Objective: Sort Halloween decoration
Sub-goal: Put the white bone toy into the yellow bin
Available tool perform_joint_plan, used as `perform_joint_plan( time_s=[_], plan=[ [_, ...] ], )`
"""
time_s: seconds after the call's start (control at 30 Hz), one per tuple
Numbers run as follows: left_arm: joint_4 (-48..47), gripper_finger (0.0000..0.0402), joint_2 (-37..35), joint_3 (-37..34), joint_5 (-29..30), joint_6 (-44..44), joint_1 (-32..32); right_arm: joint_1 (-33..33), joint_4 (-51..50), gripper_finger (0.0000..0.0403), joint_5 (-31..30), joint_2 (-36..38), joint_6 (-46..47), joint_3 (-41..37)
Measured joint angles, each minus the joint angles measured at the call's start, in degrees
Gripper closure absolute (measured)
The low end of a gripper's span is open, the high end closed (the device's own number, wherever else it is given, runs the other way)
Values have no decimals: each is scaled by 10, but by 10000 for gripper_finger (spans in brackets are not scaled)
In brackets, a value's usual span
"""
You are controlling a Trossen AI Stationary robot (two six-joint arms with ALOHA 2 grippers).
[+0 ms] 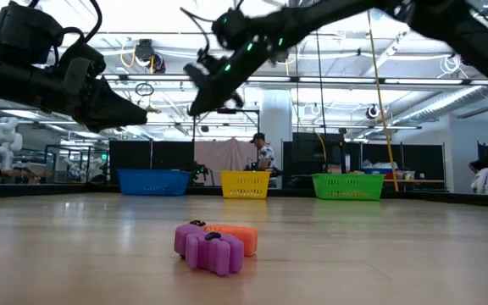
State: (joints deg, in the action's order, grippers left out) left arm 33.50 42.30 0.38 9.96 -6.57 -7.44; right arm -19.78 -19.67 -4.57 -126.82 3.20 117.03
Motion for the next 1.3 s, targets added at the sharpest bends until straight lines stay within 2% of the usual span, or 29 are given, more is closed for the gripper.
perform_joint_plan(
  time_s=[0.13,0.23,0.5,0.6,0.7,0.83,1.0,1.17,1.3],
  plan=[
    [1,231,0,0,0,0,0,16,-137,400,-31,56,-37,-14],
    [1,231,0,0,0,0,0,36,-174,402,-58,102,-39,-75],
    [-1,231,0,0,0,-2,0,119,-65,402,-58,270,51,-411],
    [-1,231,0,0,0,-2,0,179,-80,403,-58,336,119,-512],
    [-1,231,0,0,0,-1,0,258,-119,403,-58,391,194,-573],
    [-1,231,0,0,0,-5,0,380,-175,403,-58,412,268,-586],
    [-2,231,0,0,0,-6,0,494,-194,403,-25,386,331,-563],
    [-2,231,0,0,0,-6,0,559,-206,400,-11,330,374,-519],
    [-12,231,0,0,0,-6,0,583,-260,376,5,267,383,-460]
  ],
)
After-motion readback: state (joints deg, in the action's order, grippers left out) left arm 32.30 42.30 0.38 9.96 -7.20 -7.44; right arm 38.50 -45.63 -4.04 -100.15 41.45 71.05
